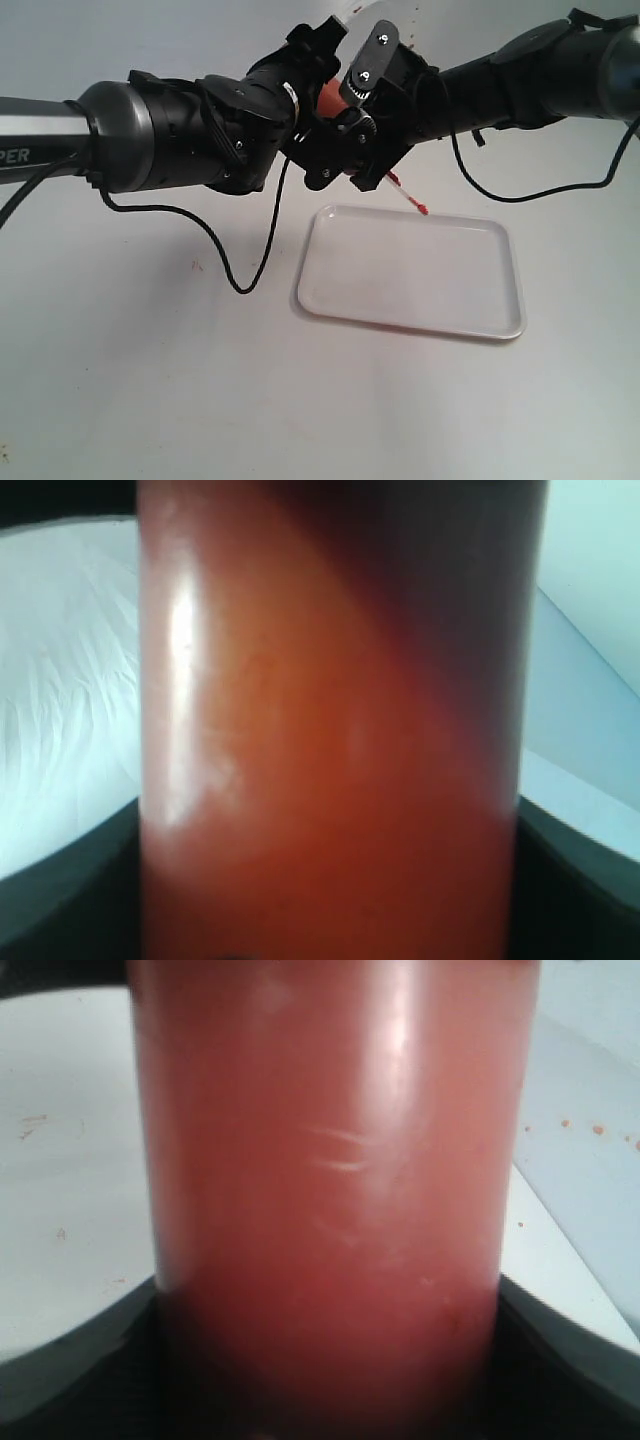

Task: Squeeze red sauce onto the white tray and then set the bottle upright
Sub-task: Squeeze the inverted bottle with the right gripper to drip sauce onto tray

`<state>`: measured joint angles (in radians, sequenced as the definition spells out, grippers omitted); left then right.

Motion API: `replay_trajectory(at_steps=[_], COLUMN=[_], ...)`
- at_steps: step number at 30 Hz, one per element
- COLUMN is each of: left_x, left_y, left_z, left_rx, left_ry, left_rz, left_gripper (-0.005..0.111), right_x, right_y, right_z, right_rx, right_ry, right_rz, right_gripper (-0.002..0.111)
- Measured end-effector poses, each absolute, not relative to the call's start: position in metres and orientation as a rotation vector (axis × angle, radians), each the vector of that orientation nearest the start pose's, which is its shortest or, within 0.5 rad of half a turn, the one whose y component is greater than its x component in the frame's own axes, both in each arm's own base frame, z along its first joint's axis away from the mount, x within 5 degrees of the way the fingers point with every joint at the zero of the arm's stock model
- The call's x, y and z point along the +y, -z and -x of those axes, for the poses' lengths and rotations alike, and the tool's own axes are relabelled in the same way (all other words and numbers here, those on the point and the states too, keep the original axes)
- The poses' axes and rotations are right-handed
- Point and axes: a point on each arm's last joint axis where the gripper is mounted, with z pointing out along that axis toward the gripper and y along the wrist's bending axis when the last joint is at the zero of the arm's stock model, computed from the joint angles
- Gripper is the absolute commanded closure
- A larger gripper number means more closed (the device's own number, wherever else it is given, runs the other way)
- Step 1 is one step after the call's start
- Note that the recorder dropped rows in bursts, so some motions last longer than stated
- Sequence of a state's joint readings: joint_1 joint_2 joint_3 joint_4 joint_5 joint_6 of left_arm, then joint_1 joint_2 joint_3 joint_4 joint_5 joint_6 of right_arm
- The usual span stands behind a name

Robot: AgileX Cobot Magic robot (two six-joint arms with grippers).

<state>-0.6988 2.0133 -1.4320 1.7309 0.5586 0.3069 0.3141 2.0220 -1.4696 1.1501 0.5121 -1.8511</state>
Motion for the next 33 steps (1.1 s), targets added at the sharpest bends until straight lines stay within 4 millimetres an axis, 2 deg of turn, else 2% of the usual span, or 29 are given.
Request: replay_trajectory(at_steps=[3, 20, 22, 23, 24, 25, 27, 33], left_x=[-0.2585, -0.2585, -0.2584, -0.2584, -0.2584, -0.2584, -0.2584, -0.2585], left_y=[-0.2323, -0.2323, -0.2322, -0.2322, -0.2322, -0.2322, -0.2322, -0.2323], left_z=[-0.3817, -0.3817, -0.3817, -0.3817, -0.3817, -0.3817, -0.3817, -0.3817], left_rx=[0.803, 0.803, 0.805, 0.805, 0.805, 0.805, 0.805, 0.801], left_ry=[-1.380, -1.380, -1.379, -1.379, -1.379, -1.379, -1.379, -1.381], left_rz=[-2.042, -2.042, -2.042, -2.042, -2.042, -2.042, -2.042, -2.044], left_gripper=[0.107, 0.107, 0.107, 0.107, 0.107, 0.107, 0.107, 0.107], right_x=[0.1794, 0.1806, 0.1806, 0.1806, 0.1806, 0.1806, 0.1813, 0.1824], right_y=[-0.2156, -0.2155, -0.2155, -0.2155, -0.2155, -0.2155, -0.2154, -0.2154], right_z=[-0.4195, -0.4178, -0.4178, -0.4178, -0.4178, -0.4178, -0.4169, -0.4152], right_rx=[1.749, 1.744, 1.744, 1.744, 1.744, 1.744, 1.742, 1.738], right_ry=[-0.280, -0.304, -0.304, -0.304, -0.304, -0.304, -0.318, -0.342], right_rz=[1.320, 1.334, 1.334, 1.334, 1.334, 1.334, 1.340, 1.350], right_gripper=[0.108, 0.108, 0.091, 0.069, 0.053, 0.023, 0.003, 0.009])
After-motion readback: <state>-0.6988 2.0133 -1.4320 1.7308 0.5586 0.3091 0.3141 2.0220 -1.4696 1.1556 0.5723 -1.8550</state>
